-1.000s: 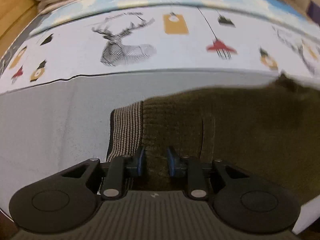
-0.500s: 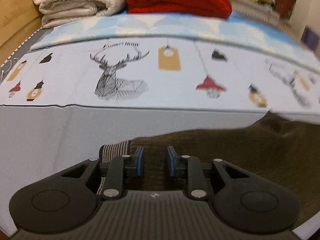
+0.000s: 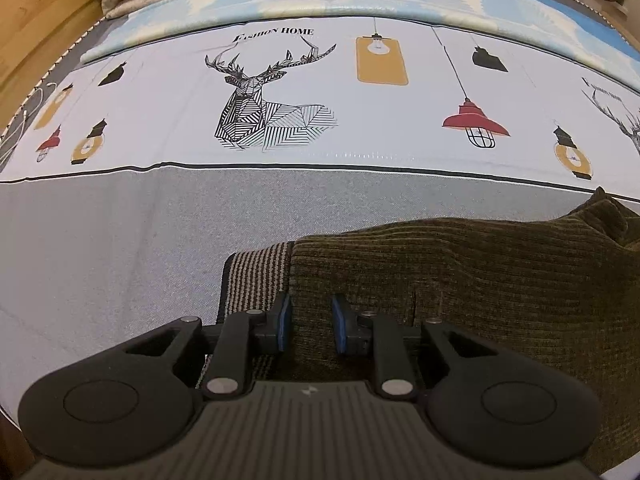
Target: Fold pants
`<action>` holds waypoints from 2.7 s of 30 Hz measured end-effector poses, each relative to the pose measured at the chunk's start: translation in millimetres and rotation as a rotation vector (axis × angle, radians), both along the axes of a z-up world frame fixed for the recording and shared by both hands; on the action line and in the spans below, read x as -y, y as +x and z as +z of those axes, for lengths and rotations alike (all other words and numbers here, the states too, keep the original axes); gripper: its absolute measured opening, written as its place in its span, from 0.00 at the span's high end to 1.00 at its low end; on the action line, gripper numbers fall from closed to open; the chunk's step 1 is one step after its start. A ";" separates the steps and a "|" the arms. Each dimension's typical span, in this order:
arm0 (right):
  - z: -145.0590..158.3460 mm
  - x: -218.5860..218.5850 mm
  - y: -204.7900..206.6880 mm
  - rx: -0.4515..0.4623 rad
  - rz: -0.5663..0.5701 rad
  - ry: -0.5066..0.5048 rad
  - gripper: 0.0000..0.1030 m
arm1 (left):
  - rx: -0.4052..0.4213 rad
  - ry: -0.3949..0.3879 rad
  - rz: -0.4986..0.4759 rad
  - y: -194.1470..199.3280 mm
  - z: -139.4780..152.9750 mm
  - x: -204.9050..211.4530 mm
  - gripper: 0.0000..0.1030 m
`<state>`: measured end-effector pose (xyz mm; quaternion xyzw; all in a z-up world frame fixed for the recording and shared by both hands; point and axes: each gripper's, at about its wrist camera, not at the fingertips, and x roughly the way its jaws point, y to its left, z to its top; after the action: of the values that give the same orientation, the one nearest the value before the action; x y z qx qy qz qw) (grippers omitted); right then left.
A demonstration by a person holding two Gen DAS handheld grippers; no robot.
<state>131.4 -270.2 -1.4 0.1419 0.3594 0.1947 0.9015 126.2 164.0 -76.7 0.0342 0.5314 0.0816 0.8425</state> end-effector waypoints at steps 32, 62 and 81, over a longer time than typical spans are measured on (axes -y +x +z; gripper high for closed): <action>-47.8 -53.8 95.8 -0.041 -0.192 -0.074 0.85 | 0.041 -0.059 -0.014 -5.2 9.7 -14.1 0.74; -73.2 -41.8 44.0 0.024 0.255 -0.411 0.97 | 0.196 -0.346 -0.261 35.1 30.1 118.6 0.73; -14.4 190.5 -31.5 0.003 -0.450 -0.194 0.80 | 0.191 -0.218 -0.375 65.5 -13.2 223.0 0.94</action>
<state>99.8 -460.7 -15.8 0.1310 0.3343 -0.0463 0.9322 191.6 -59.0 -89.9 0.0332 0.4392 -0.1314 0.8881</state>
